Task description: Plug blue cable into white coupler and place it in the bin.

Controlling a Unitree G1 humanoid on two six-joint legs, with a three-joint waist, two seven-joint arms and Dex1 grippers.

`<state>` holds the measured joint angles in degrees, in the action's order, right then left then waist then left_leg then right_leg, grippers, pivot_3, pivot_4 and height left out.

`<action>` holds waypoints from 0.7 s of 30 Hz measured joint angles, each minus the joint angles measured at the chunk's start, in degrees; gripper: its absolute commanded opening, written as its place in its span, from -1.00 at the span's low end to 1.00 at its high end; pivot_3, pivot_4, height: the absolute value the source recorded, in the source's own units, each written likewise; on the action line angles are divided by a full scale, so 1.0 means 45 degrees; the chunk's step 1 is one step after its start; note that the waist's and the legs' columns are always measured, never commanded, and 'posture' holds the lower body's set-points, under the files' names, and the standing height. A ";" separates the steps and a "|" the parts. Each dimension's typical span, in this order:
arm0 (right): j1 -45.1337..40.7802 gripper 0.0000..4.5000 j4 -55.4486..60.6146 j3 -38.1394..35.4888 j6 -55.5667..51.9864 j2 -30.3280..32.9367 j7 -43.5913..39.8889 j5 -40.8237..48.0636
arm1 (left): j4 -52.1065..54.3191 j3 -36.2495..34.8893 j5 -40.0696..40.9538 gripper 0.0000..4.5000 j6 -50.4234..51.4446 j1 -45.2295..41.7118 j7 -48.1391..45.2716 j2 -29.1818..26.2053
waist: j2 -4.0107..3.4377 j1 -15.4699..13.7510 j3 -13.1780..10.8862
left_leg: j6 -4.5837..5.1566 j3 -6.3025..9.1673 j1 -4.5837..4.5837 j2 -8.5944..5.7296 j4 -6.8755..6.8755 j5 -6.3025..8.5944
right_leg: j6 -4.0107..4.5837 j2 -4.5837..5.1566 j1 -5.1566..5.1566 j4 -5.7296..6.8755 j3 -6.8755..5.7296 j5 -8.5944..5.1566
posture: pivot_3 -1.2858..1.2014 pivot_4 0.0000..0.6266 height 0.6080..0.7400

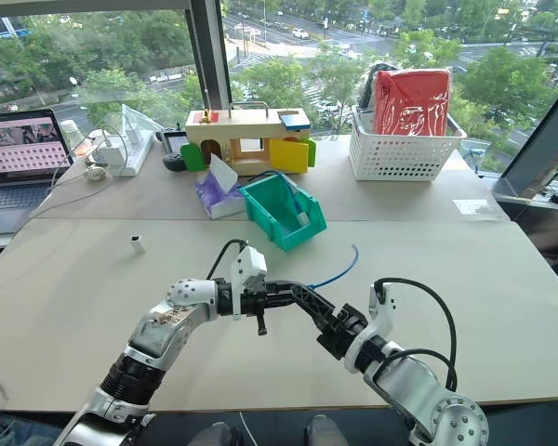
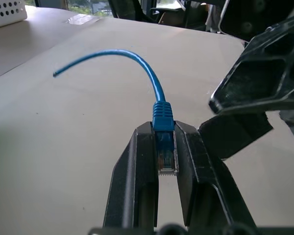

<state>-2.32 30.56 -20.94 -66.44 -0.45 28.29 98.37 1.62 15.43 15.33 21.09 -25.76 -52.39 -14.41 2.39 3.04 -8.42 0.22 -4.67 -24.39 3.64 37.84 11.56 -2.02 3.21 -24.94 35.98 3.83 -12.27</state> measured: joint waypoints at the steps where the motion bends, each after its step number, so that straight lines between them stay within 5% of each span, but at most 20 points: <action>1: -0.0091 1.00 -0.0094 0.0282 0.0270 0.0344 -0.0027 0.0153 | 0.0000 -0.0004 0.0000 -0.95 -0.0034 0.0111 0.0123 0.0025 | 0.0000 0.0001 0.0000 | 0.0003 -0.0003 0.0002 -0.0002 0.0000 -0.0002 | -0.0003 0.0000 0.0002 -0.0001 0.0000 -0.0003 | 0.03 -0.52 0.95; 21: -0.1516 1.00 -0.3078 0.2749 0.2236 0.2892 -0.2968 -0.1116 | 0.1699 -0.0671 0.0007 -0.95 0.0344 0.2206 0.2911 0.0345 | 0.0001 -0.0143 0.0000 | 0.0008 -0.0005 -0.0021 -0.0009 0.0002 -0.0004 | 0.0011 -0.0003 -0.0007 -0.0002 0.0002 0.0004 | 0.03 -0.52 0.95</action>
<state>-9.14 16.71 -8.56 -56.38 12.56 14.93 93.34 9.27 12.42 15.36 22.63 -15.83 -39.29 -12.85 2.39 2.40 -8.42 0.26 -4.69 -24.48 3.59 37.85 11.54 -1.98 3.20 -24.98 35.97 3.84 -12.25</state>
